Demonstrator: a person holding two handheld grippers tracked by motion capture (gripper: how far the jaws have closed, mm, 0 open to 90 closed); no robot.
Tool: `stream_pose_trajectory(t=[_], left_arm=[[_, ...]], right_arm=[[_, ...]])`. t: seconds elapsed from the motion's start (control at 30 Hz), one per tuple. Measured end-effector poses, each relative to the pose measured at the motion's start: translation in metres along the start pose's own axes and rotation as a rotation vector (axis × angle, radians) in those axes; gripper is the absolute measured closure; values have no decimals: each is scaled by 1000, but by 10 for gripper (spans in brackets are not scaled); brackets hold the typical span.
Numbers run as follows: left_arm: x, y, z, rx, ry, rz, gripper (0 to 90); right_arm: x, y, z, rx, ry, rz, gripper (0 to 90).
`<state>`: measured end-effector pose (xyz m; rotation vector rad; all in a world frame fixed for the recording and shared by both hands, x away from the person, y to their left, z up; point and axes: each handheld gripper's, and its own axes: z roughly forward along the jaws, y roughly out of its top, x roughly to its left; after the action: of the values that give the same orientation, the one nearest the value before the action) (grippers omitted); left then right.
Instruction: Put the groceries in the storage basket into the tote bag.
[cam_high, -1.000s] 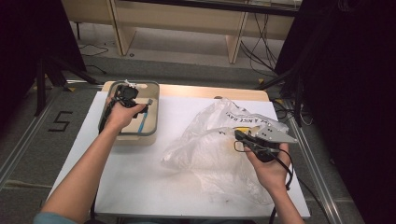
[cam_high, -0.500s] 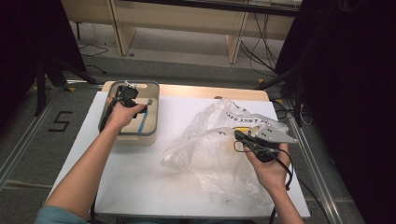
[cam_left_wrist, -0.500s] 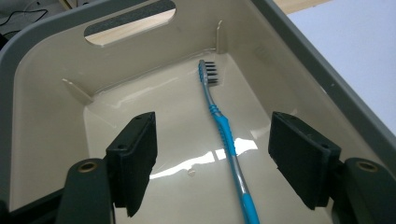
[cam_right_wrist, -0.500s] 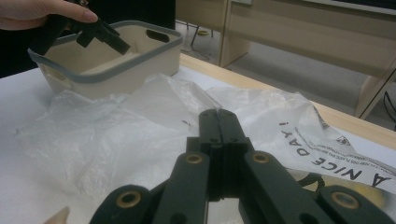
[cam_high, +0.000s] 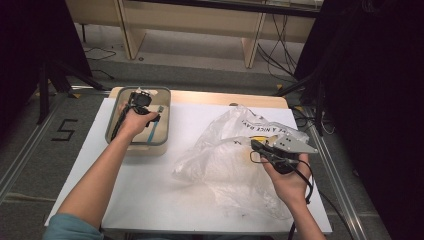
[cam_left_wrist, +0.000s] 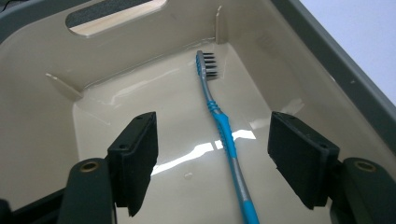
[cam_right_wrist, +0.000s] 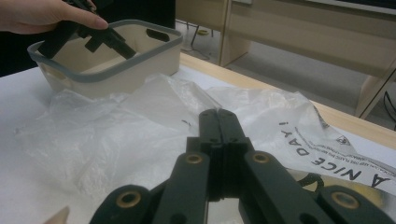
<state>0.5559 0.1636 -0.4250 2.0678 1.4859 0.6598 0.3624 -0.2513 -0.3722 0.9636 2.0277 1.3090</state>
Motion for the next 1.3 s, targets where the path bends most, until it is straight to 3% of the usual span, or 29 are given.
stream_pose_trajectory(t=[0.33,0.67,0.97,1.3], left_arm=[[-5,2,15,29,-9,3,358],[-9,-3,31,96,-19,-10,419],[-10,-5,36,125,-28,5,504],[-8,-8,42,145,-48,-17,570]], right_arm=[[0,-1,2,3,1,-3,900],[0,-1,1,4,1,-1,900],[0,-1,1,4,2,-2,900],[0,-1,2,2,2,-1,900]])
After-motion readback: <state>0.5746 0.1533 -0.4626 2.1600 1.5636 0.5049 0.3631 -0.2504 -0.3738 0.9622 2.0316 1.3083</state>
